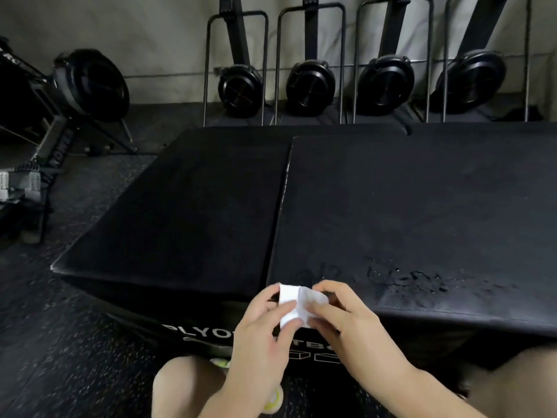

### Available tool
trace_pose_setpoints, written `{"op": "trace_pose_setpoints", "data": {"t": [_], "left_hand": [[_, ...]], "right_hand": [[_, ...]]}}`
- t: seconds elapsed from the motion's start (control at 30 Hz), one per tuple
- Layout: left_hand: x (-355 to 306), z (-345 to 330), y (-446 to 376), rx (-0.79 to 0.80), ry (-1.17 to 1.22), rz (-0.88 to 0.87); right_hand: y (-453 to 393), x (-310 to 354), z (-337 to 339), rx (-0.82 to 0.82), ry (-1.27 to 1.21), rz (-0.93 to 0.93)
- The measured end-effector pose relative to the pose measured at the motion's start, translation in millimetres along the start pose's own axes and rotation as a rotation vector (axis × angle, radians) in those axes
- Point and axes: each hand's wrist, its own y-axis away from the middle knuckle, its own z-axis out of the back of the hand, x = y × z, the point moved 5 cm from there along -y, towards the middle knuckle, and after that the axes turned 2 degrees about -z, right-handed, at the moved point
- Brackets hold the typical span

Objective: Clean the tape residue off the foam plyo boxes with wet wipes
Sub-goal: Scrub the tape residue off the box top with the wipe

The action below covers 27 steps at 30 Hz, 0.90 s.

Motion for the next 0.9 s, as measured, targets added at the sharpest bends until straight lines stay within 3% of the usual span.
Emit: {"op": "trace_pose_setpoints", "data": {"t": [0.07, 0.23, 0.5, 0.7, 0.9], "left_hand": [[6.3, 5.8, -6.9, -0.02, -0.033, -0.071], [12.2, 11.3, -28.1, 0.013, 0.012, -0.131], [17.9, 13.8, -36.2, -0.024, 0.197, -0.131], [15.1, 19.1, -40.2, 0.081, 0.163, -0.3], [22.0, 22.2, -46.0, 0.066, 0.375, 0.024]], "right_hand": [[-9.6, 1.0, -8.1, -0.032, 0.417, 0.234], [-22.4, 4.2, -12.5, -0.18, 0.642, 0.388], [-30.8, -0.4, -9.0, -0.261, 0.595, 0.524], [-30.3, 5.0, -11.1, -0.224, 0.525, 0.592], [-33.1, 6.7, -7.4, -0.182, 0.701, 0.686]]}}
